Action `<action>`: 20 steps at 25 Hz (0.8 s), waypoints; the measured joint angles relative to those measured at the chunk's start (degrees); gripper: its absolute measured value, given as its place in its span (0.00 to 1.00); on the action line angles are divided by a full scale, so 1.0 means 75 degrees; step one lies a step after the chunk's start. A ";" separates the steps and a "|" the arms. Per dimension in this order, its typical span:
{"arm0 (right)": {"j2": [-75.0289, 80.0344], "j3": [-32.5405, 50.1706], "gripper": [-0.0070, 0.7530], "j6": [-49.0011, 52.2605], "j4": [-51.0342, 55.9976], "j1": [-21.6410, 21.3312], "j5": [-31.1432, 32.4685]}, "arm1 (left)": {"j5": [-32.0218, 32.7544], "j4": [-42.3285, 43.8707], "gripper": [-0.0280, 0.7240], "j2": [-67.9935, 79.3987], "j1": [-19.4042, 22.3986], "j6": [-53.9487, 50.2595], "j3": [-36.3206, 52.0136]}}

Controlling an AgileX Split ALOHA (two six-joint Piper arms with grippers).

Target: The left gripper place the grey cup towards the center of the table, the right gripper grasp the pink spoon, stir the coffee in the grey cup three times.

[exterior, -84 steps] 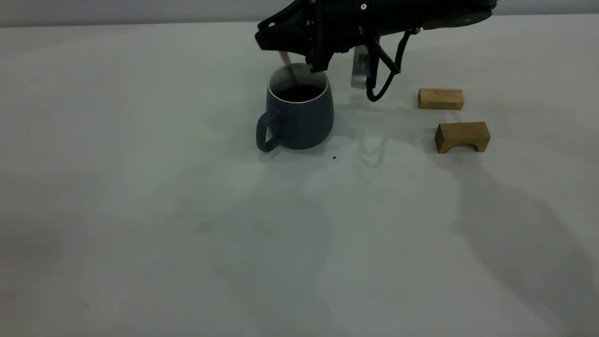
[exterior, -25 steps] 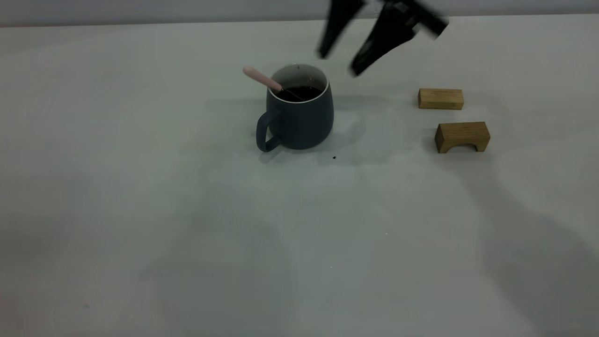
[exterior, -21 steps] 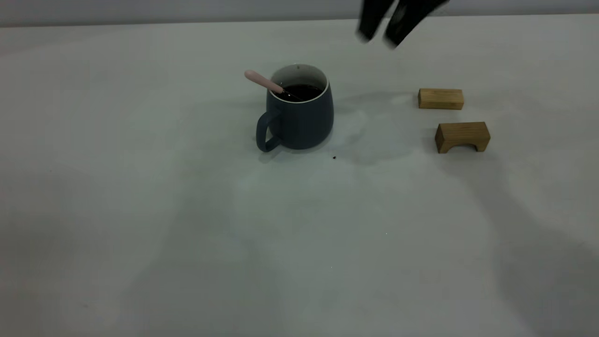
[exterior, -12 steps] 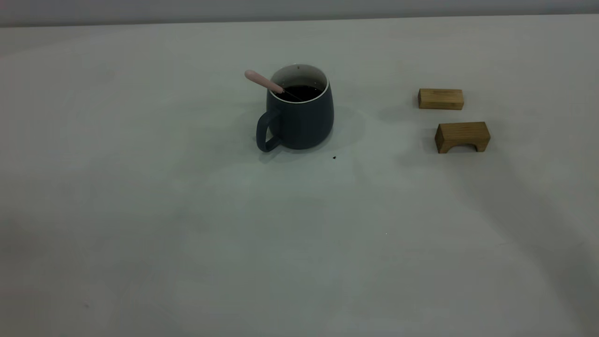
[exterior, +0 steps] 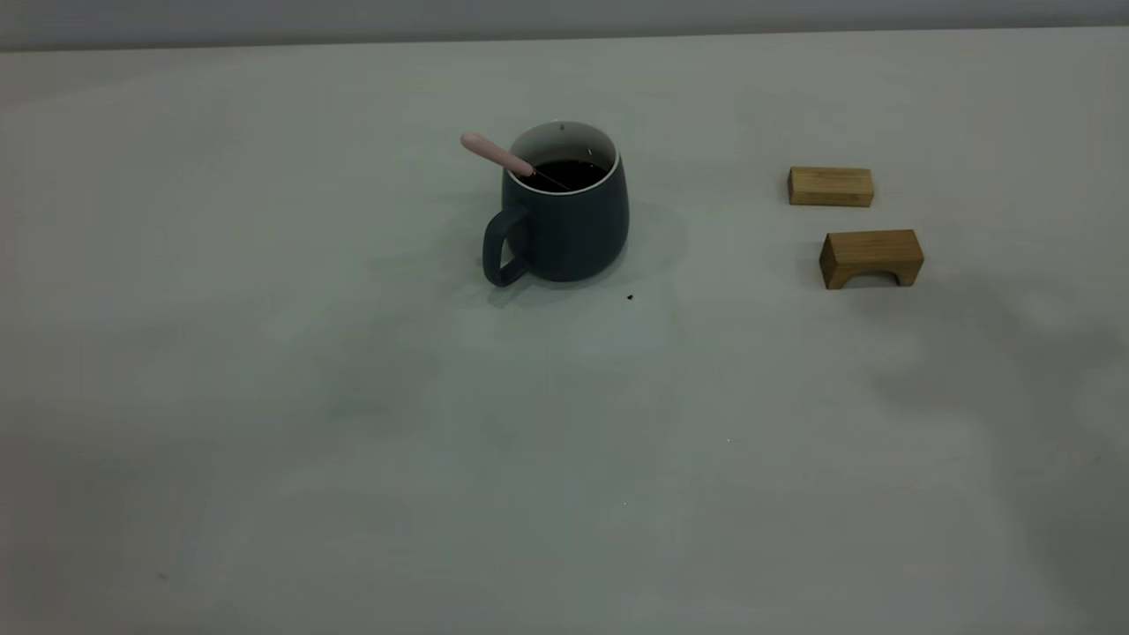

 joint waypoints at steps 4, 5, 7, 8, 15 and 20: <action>-0.1513 0.1734 0.29 0.0000 -0.0001 0.0000 0.0000 | 0.0000 0.0000 0.79 0.0000 0.0000 0.0000 0.0000; -0.1889 0.2204 0.29 0.0000 -0.0001 0.0000 0.0000 | 0.0000 0.0000 0.79 0.0000 0.0000 0.0000 0.0000; -0.2861 0.3014 0.29 0.0000 -0.0001 0.0000 0.0000 | 0.0000 0.0000 0.79 0.0000 0.0000 0.0000 0.0000; -0.3366 0.3426 0.29 0.0000 -0.0001 0.0000 0.0000 | 0.0000 0.0000 0.79 0.0000 0.0000 0.0000 0.0000; -0.6655 0.6013 0.31 0.0000 0.0411 -0.0855 -0.0076 | 0.0000 0.0000 0.79 0.0000 0.0000 0.0000 0.0000; -0.8452 0.7380 0.31 0.0012 0.0627 -0.1559 -0.0336 | 0.0000 0.0000 0.79 0.0000 0.0000 0.0000 0.0000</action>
